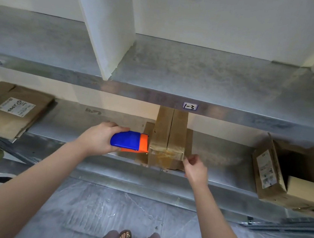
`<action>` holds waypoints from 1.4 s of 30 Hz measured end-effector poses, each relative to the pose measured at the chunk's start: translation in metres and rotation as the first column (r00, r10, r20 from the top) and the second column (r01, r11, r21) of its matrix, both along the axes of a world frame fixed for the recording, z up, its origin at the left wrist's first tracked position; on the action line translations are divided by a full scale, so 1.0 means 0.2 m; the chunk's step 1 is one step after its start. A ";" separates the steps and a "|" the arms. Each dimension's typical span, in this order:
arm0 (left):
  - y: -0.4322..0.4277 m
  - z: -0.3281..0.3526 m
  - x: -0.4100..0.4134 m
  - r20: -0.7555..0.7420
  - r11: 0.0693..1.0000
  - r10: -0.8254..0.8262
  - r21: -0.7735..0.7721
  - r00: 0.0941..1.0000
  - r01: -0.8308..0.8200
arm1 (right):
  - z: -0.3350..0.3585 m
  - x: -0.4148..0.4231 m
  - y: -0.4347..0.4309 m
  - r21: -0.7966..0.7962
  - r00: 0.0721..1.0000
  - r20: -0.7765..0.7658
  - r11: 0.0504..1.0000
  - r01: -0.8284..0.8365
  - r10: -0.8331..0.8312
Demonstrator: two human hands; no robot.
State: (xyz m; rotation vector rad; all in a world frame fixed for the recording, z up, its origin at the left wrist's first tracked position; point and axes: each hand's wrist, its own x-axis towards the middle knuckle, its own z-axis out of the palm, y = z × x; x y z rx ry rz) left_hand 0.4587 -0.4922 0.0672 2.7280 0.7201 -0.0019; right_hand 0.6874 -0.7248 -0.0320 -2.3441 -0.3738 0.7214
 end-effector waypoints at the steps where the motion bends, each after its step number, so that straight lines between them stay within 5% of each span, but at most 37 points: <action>1: 0.00 0.01 0.00 0.006 1.000 -0.007 0.005 1.000 0.007 | 0.00 -0.01 -0.01 -0.013 0.999 0.031 1.000 -0.009 0.010; 6: -0.01 0.01 0.01 0.018 0.999 -0.020 0.025 1.000 0.020 | 0.11 -0.09 -0.08 0.329 0.954 0.298 0.940 -0.091 -0.012; 9: -0.01 0.00 0.00 0.012 1.000 -0.018 0.017 1.000 0.018 | 0.19 -0.15 -0.01 0.332 0.913 0.394 0.910 -0.247 0.104; 19: 0.13 0.04 -0.20 0.002 1.000 -0.018 0.000 1.000 0.018 | 0.19 -0.20 0.10 0.389 0.984 0.166 0.921 -0.007 -0.063; 34: 0.08 -0.10 -0.02 -0.163 0.991 -0.043 0.116 0.986 0.063 | 0.16 -0.18 0.11 0.381 0.978 0.199 0.925 -0.014 -0.067; 42: 0.01 -0.12 0.15 -0.234 0.999 0.020 0.032 0.972 -0.013 | 0.17 -0.19 0.12 0.382 0.981 0.182 0.924 0.000 -0.075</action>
